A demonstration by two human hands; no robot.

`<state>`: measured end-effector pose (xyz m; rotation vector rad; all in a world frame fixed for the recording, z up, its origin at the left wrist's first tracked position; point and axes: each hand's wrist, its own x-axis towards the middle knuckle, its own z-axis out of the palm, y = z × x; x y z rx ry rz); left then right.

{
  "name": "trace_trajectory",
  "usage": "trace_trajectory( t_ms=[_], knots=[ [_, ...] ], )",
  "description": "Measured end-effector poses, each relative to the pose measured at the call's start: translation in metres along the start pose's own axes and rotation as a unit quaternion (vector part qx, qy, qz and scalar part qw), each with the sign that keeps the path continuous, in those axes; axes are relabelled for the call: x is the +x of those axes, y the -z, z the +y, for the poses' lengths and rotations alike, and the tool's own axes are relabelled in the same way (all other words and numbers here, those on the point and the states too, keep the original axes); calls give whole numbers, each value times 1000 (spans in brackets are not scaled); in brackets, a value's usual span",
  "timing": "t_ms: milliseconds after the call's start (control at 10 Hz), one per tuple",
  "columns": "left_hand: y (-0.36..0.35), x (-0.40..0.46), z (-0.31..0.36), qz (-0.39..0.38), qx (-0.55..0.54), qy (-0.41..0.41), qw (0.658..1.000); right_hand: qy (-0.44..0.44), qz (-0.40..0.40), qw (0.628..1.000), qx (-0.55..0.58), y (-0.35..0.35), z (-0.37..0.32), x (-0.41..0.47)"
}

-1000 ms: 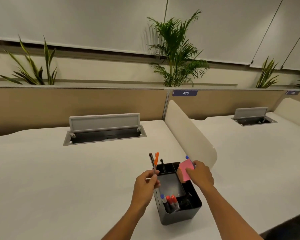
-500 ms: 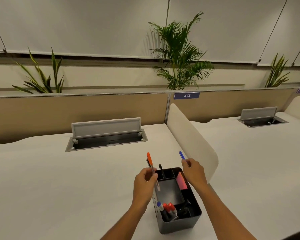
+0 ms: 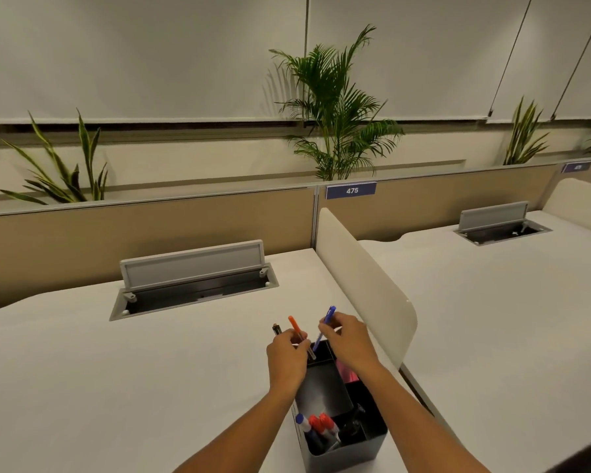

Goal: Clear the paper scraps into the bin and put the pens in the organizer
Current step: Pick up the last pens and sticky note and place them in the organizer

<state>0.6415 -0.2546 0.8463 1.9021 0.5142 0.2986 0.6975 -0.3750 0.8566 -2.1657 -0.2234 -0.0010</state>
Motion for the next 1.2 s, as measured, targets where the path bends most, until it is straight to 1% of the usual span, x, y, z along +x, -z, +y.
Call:
trace_trajectory(
  t_ms=[100, 200, 300, 400, 600, 700, 800, 900, 1000, 1100, 1200],
  knots=[
    [-4, 5, -1, 0, 19, 4, 1000, -6, -8, 998, -65, -6, 3, -1],
    [-6, 7, -3, -13, 42, 4, 999, -13, -43, 989, -141, -11, 5, 0],
    [-6, 7, -5, -23, 56, -6, 998, -7, -63, 980, -188, -12, 7, 2],
    [-6, 8, -4, -24, 53, -18, 998, 3, -57, 981, -187, -11, 7, 4],
    [4, 9, 1, -1, 52, -38, 998, -5, -40, 988, -150, -12, -7, 0],
    [17, 9, 5, -1, 53, -65, 996, -1, -36, 991, -132, -17, -21, -7],
    [38, 9, 5, -36, 76, -105, 991, 7, -39, 993, -114, -25, -37, -16],
    [58, 13, 5, -36, 108, -135, 984, 30, -44, 993, -104, -32, -51, -21],
    [90, 23, 10, -17, 129, -154, 979, 69, -55, 988, -125, -37, -74, -23],
    [115, 30, 18, -4, 158, -155, 975, 91, -56, 983, -150, -37, -97, -22],
    [150, 39, 30, 49, 187, -185, 963, 148, -50, 971, -181, -38, -130, -13]
  ],
)
